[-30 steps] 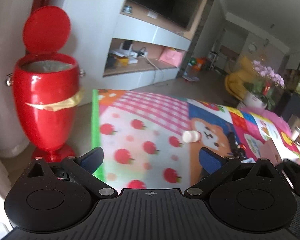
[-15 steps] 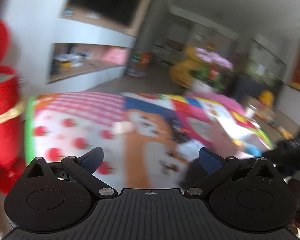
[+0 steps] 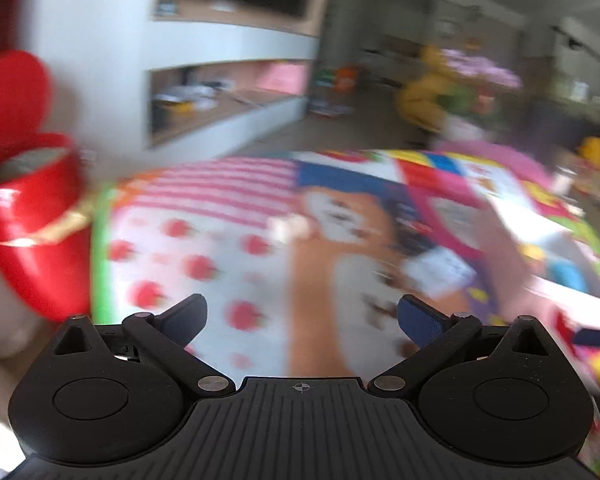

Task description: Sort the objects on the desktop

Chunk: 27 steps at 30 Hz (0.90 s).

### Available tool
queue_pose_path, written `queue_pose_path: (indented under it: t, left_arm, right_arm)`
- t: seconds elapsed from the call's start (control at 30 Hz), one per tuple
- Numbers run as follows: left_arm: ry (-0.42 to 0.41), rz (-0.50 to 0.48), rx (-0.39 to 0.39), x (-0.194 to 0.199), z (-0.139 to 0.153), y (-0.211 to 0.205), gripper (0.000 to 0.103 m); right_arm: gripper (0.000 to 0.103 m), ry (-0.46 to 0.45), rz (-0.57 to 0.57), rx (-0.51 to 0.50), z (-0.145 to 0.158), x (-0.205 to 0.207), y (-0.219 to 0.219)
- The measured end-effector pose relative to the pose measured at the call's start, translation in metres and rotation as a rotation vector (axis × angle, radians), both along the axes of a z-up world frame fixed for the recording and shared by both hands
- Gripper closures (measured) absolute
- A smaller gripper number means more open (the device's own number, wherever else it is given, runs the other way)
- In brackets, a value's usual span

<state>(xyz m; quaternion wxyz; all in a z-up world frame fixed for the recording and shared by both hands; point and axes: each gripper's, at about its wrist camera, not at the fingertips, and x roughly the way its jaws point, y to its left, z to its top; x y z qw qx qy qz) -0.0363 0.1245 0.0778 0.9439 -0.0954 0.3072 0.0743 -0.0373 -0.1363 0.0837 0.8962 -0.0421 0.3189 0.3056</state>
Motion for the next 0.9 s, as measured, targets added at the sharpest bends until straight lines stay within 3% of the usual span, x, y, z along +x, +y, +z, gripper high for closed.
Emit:
queue_pose_path:
  t: [0.1,0.2,0.33,0.4,0.43,0.47,0.53,0.67,0.73,0.8,0.9]
  left_arm:
    - [0.009,0.074,0.117,0.005,0.011,0.009,0.0]
    - [0.001,0.102,0.175,0.004,0.018,0.015,0.0]
    - [-0.025,0.083,0.256,0.001,0.022,0.011,0.0]
    - [-0.03,0.064,0.28,0.002,0.022,0.006,0.0]
    - [-0.03,0.056,0.281,0.002,0.021,0.004,0.0]
    - [-0.03,0.048,0.279,0.004,0.02,0.002,0.0]
    - [-0.031,0.025,0.271,0.006,0.019,-0.003,0.0]
    - [-0.028,-0.052,0.268,0.012,0.014,-0.023,0.0]
    - [-0.01,-0.122,0.269,0.016,0.009,-0.037,0.0]
    - [0.017,-0.192,0.264,0.021,0.001,-0.052,0.0]
    - [0.057,-0.283,0.237,0.027,-0.01,-0.072,0.0]
  right_arm:
    - [0.015,-0.049,0.209,-0.024,0.012,-0.021,0.041]
    - [0.014,-0.087,0.341,-0.094,0.003,-0.031,0.089]
    - [0.014,-0.227,0.366,-0.292,-0.035,-0.04,0.139]
    - [0.024,-0.302,0.32,-0.382,-0.045,-0.045,0.145]
    - [0.035,-0.307,0.291,-0.398,-0.046,-0.041,0.142]
    - [0.036,-0.28,0.264,-0.388,-0.043,-0.034,0.137]
    - [0.037,-0.11,0.198,-0.259,-0.028,-0.006,0.113]
    - [0.038,0.308,-0.029,0.071,-0.018,0.06,0.037]
    - [0.038,0.466,-0.093,0.227,-0.024,0.075,0.001]
    - [0.038,0.555,-0.138,0.328,-0.032,0.082,-0.026]
    - [0.036,0.514,-0.238,0.275,-0.038,0.079,-0.045]
